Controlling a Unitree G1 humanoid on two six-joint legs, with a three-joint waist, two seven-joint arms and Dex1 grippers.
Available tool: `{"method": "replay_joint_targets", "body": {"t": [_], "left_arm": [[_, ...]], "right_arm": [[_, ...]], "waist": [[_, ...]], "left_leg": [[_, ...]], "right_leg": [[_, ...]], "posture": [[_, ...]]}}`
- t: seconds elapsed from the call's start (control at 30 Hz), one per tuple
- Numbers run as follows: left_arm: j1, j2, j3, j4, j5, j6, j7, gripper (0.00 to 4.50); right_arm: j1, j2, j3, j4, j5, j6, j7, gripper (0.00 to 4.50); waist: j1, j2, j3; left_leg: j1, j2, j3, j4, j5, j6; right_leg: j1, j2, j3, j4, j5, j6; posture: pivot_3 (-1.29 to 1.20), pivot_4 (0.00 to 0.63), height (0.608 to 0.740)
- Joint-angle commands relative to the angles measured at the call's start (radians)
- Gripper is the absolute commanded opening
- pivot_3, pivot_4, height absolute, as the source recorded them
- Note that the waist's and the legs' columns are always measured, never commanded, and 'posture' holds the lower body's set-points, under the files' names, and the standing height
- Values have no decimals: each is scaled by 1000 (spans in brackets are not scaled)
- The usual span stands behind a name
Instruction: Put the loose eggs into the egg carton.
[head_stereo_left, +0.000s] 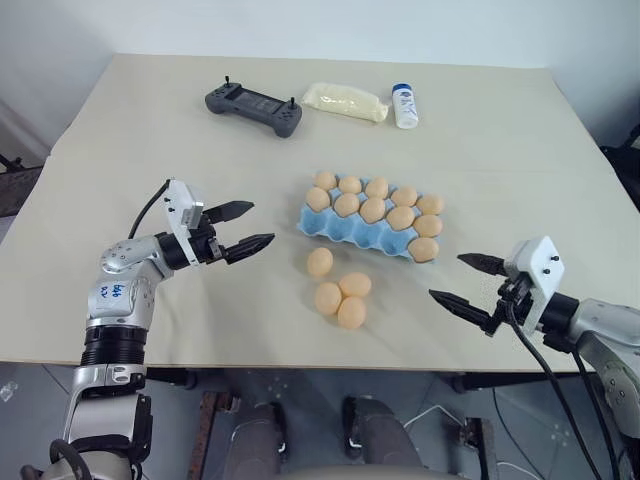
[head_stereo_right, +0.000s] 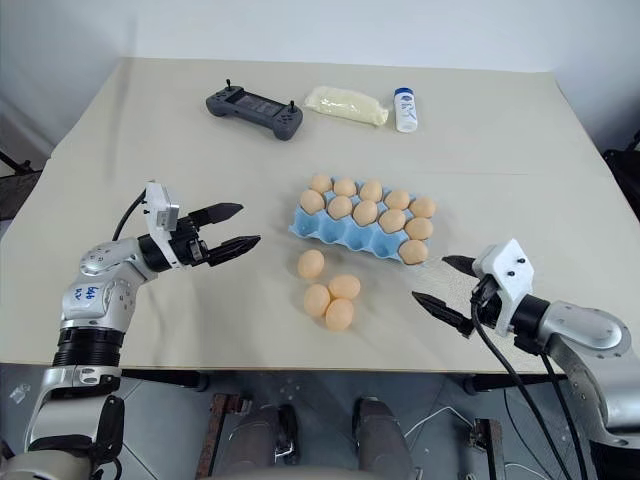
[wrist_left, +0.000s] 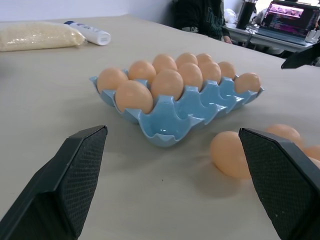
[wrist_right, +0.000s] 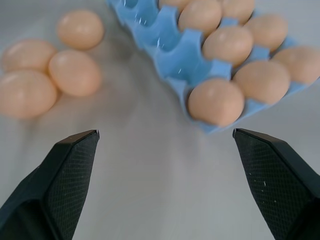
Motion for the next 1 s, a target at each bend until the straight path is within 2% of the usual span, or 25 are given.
{"method": "replay_joint_targets", "body": {"t": [0.03, 0.17, 0.37, 0.47, 0.63, 1.0], "left_arm": [[-30, 28, -18, 41, 21, -53, -68, 4500], [-56, 37, -43, 97, 34, -84, -135, 4500], [-69, 33, -61, 133, 35, -97, -201, 4500], [-63, 32, -65, 130, 34, -87, -218, 4500], [-37, 29, -68, 101, 33, -80, -217, 4500], [45, 54, -58, -51, 1, 8, -210, 4500]], "right_arm": [[101, -49, -97, -150, 59, 74, 9, 4483], [205, -68, -163, -258, 114, 155, -9, 4483], [195, -66, -168, -357, 226, 276, -96, 4483], [135, -51, -94, -366, 247, 305, -158, 4483], [7, -2, 88, -296, 192, 275, -208, 4483], [-86, 77, 306, -200, 133, 200, -182, 4483]], "waist": [[3, 0, 0], [0, 0, 0], [-3, -1, -1], [-4, -1, -1], [-2, -1, -1], [-2, -1, -1]], "left_leg": [[0, 0, 0, 0, 0, 0], [0, 0, 0, 0, -1, 1], [0, 0, 0, 1, -1, 3], [0, 0, 0, 1, -1, 3], [-1, 0, 0, 0, -1, 3], [-3, 0, 0, 1, -2, 4]], "right_leg": [[0, 0, 0, 0, 0, 0], [1, 0, 0, -1, 0, 0], [1, -1, 1, -1, 0, 0], [1, -1, 1, -1, 0, 0], [0, -1, 0, -2, 0, -1], [-1, -1, 0, -4, 0, 0]], "posture": [[0, 150, 740], [0, 150, 740], [0, 150, 740], [0, 150, 740], [0, 150, 740], [0, 150, 740]]}}
